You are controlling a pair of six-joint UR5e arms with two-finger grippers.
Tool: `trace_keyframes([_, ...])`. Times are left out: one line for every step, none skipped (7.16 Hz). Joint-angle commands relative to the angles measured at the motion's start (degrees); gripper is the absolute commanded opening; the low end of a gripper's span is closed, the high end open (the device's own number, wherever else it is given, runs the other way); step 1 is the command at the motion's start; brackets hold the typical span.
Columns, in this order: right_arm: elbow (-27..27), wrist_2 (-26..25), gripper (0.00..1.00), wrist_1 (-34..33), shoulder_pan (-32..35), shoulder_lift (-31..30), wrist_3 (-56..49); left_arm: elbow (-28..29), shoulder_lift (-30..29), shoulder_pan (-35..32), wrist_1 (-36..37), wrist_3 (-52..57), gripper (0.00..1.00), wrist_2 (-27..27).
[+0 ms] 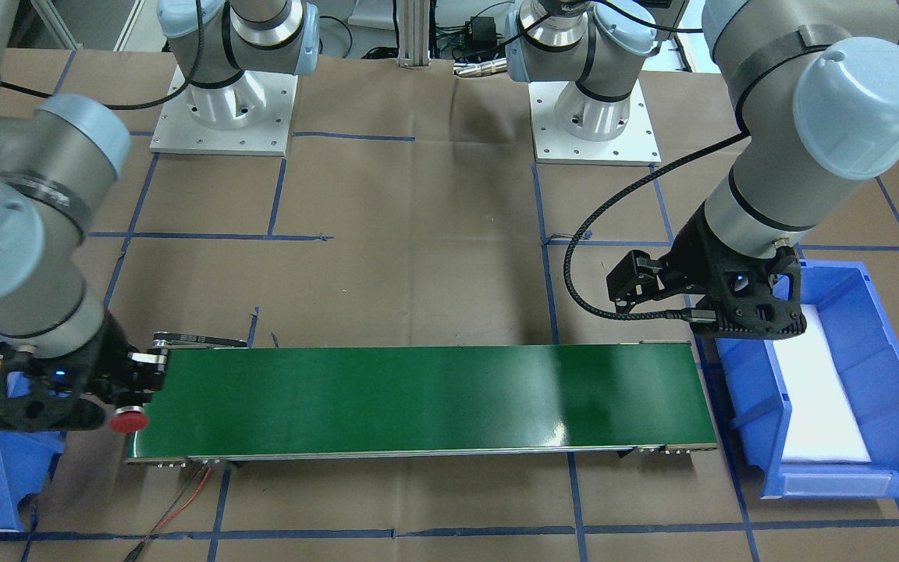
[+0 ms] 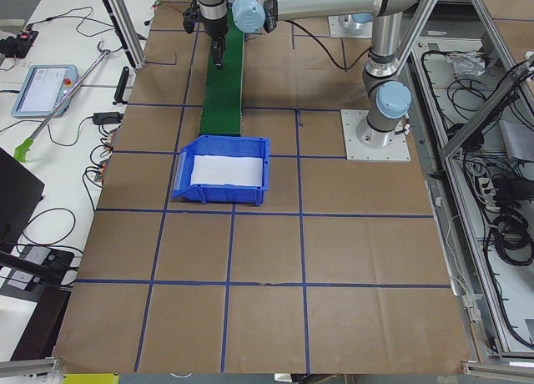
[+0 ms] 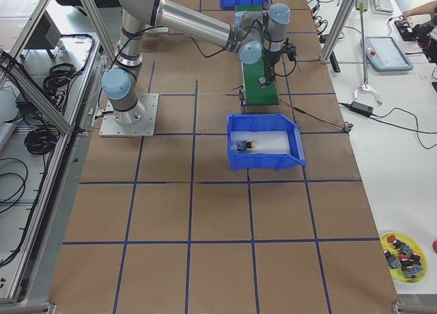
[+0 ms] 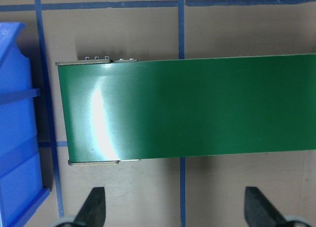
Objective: Transport two buttons from left to right
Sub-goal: 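Grasp and lift the red button, carrying it toward the bin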
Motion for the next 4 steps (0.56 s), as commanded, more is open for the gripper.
trace_keyframes([-8.9,0.26,0.05,7.92,-8.54,0.1,-7.57,0.0,0.02,-0.07,0.0,-0.03,1.0,-0.11])
trace_keyframes([-8.75,0.88,0.04,7.5,-12.66,0.89,-11.52,0.0,0.02,-0.07,0.0,-0.03,1.0,-0.02])
trace_keyframes([-8.57,0.88,0.04,6.89,-15.32,3.59,-13.74,0.0,0.02,-0.07,0.0,-0.03,1.0,-0.02])
trace_keyframes([-8.57,0.97,0.04,5.4,-17.17,7.19,-14.37,0.0,0.11,-0.07,0.0,-0.03,1.0,-0.02])
